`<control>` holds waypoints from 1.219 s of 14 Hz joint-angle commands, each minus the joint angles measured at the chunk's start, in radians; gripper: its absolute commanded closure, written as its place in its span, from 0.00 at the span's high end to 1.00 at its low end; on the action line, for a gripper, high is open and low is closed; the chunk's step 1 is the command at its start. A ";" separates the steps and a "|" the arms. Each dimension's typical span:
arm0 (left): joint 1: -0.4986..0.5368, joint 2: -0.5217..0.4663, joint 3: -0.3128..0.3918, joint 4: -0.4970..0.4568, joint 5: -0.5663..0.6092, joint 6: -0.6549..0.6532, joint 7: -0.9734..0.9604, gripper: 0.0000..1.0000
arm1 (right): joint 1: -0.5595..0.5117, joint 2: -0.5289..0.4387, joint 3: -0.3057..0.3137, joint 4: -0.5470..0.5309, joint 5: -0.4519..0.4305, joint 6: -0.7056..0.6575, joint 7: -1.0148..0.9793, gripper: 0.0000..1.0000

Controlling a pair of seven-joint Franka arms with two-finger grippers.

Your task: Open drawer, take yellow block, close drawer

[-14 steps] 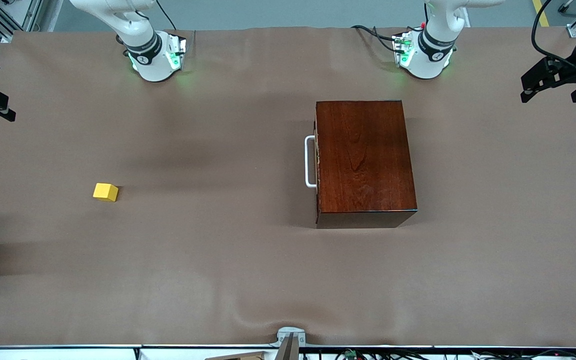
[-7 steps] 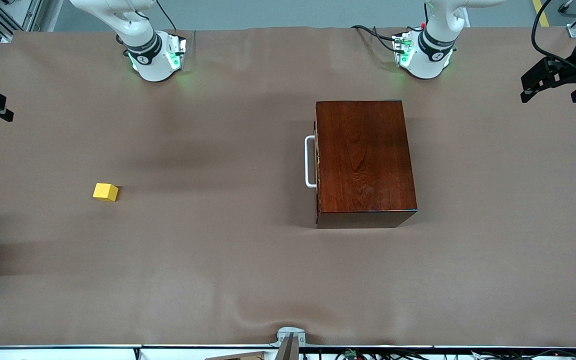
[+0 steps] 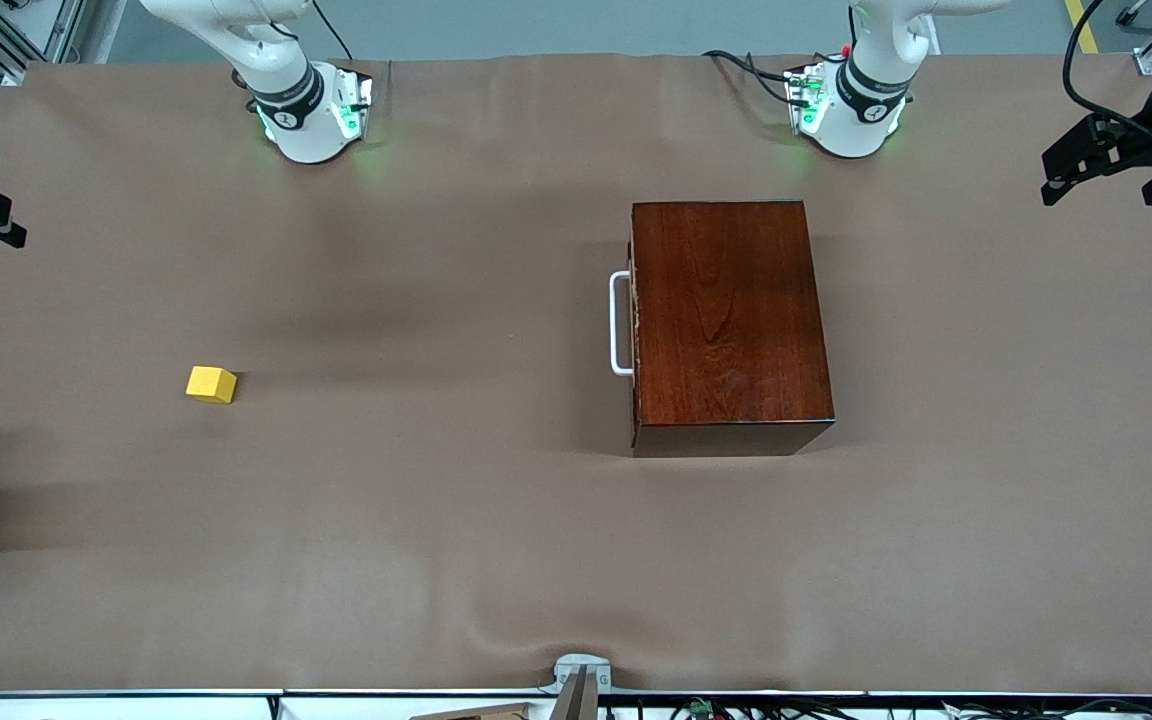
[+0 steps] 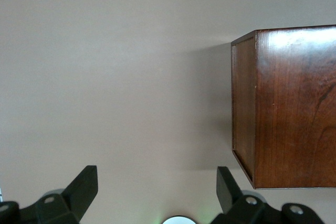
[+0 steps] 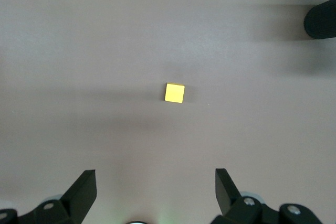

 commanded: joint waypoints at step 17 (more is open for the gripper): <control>0.007 0.004 -0.004 0.014 -0.018 -0.013 0.003 1.00 | -0.019 0.029 0.009 0.050 0.011 0.014 -0.003 1.00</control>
